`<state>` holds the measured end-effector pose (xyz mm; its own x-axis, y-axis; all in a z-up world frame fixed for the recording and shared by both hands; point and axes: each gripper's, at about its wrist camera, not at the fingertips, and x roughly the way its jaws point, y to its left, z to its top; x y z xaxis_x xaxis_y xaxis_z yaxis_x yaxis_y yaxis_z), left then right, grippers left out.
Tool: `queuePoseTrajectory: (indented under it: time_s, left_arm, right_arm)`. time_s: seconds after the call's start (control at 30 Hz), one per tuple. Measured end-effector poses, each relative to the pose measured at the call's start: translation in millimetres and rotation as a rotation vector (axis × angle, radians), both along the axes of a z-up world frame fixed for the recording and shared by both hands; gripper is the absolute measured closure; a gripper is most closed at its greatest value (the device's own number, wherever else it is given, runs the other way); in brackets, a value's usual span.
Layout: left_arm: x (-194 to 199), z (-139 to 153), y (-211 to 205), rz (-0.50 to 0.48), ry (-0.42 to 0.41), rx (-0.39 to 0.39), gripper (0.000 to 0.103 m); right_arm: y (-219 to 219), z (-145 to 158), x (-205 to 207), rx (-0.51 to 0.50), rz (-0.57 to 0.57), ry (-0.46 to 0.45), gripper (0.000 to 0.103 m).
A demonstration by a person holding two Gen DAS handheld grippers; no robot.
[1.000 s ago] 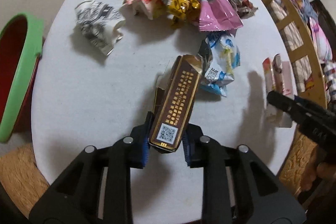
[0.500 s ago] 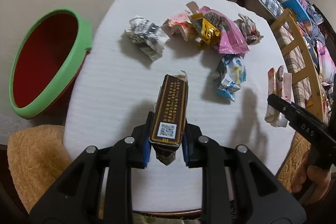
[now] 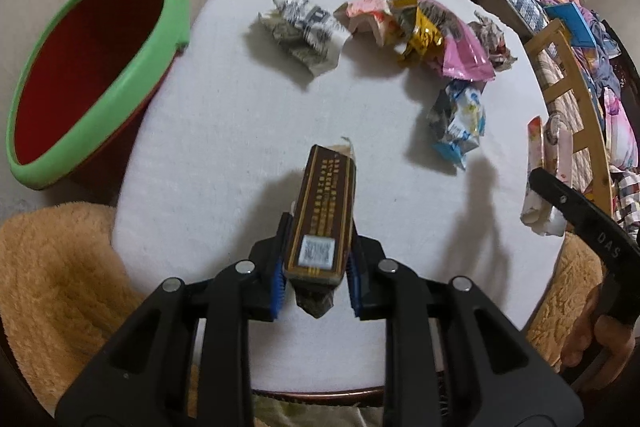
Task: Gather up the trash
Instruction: 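Carry the brown box over the bin with the left tool while the right tool carries the pink wrapper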
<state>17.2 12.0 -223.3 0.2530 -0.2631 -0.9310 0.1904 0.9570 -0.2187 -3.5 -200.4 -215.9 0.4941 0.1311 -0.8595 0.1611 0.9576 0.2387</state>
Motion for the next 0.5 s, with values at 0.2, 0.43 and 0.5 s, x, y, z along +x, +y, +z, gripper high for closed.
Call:
queuePoseTrajectory:
  time_s: [0.2,0.43,0.5]
  left_arm:
    - [0.1,-7.9,1.4,-0.002,0.027,-0.018,0.079]
    - [-1.3,4.7,2.4,0.003,-0.016,-0.007,0.08]
    - [-0.8,10.1,2.8,0.002,-0.034,-0.002,0.08]
  right_arm:
    - [-0.2,-0.4,-0.7,0.002,-0.003,0.002,0.062]
    - [3.8,2.7,-1.2,-0.006,0.007,-0.009,0.061]
    - [5.1,4.4,-1.6,-0.008,0.011,-0.014,0.061]
